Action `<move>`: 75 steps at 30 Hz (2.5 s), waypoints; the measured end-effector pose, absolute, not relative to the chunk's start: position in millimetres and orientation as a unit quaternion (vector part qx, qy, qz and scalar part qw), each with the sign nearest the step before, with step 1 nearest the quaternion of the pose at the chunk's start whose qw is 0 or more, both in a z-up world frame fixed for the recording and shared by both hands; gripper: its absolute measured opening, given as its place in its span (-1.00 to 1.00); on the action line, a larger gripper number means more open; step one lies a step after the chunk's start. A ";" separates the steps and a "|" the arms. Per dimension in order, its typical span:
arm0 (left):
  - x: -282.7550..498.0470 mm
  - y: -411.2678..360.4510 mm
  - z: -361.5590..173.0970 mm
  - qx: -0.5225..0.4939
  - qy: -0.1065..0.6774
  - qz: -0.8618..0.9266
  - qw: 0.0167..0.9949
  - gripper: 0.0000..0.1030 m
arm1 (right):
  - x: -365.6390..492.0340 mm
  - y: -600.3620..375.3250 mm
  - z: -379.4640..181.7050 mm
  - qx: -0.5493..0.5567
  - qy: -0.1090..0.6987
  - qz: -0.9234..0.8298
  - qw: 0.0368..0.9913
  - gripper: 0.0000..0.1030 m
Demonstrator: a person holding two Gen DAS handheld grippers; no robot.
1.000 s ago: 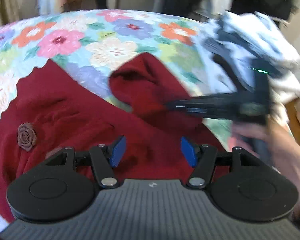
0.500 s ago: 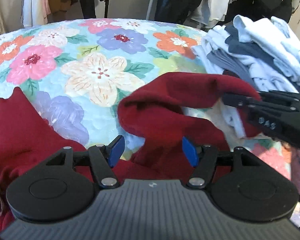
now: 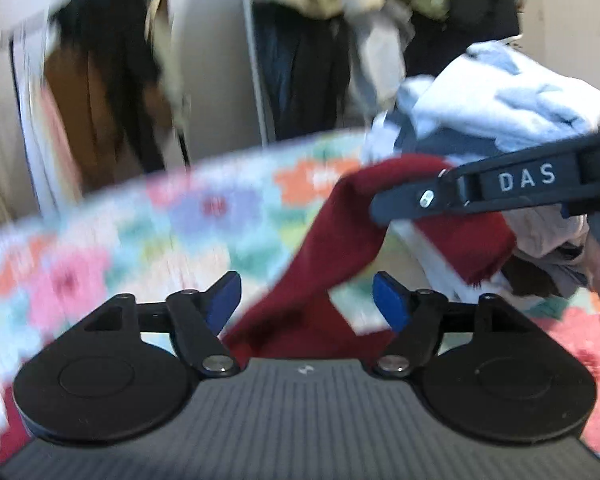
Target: Fold clothes
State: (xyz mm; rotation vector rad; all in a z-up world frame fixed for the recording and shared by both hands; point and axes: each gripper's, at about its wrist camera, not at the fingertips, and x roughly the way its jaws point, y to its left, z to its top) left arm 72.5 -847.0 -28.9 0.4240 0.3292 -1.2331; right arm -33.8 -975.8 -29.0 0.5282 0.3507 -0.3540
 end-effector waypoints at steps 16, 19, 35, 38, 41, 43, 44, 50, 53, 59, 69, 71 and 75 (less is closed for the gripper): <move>286.2 -925.2 4.6 0.004 0.363 -0.375 0.853 -0.85 | -12.9 -954.4 -41.9 0.142 0.197 -0.268 0.932 -0.57; 325.4 -926.0 -6.3 -0.054 0.426 -0.376 0.821 -0.35 | -3.6 -963.9 -57.3 0.167 0.235 -0.259 0.922 -0.55; 245.2 -859.1 -82.9 0.018 0.481 -0.521 0.705 0.04 | 31.0 -951.1 -112.4 0.275 0.321 -0.142 0.895 -0.85; 206.9 -864.4 -85.6 0.081 0.451 -0.544 0.703 0.04 | 29.2 -931.7 -93.6 0.179 0.321 -0.201 0.908 -0.87; 182.1 -872.8 -82.9 0.105 0.438 -0.564 0.692 0.04 | 20.2 -933.1 -86.0 0.180 0.317 -0.217 0.906 -0.87; 175.7 -877.7 -82.8 0.104 0.442 -0.566 0.688 0.13 | 15.6 -933.3 -83.9 0.179 0.317 -0.222 0.904 -0.87; 175.6 -878.1 -82.7 0.098 0.443 -0.565 0.689 0.16 | 14.1 -932.6 -84.5 0.177 0.319 -0.222 0.904 -0.87; 189.4 -868.5 -87.0 0.078 0.468 -0.541 0.694 -0.48 | 20.8 -933.9 -86.9 0.188 0.317 -0.204 0.907 -0.85; 185.5 -861.4 -86.3 0.109 0.453 -0.519 0.717 -0.79 | 23.6 -943.1 -94.3 0.216 0.316 -0.205 0.901 -0.71; 159.3 -826.3 -61.5 0.117 0.410 -0.457 0.780 -0.79 | 17.1 -943.5 -87.5 0.225 0.302 -0.220 0.900 -0.40; 89.6 -710.0 -14.1 0.097 0.378 -0.332 0.859 0.25 | -7.7 -893.7 -55.3 0.183 0.297 -0.212 0.913 0.21; 76.6 -684.4 -15.9 0.087 0.395 -0.314 0.859 0.39 | -12.1 -877.7 -48.3 0.164 0.303 -0.204 0.916 0.40; 52.9 -633.6 -22.0 0.054 0.425 -0.298 0.853 0.51 | -12.6 -846.8 -38.5 0.115 0.317 -0.203 0.919 0.55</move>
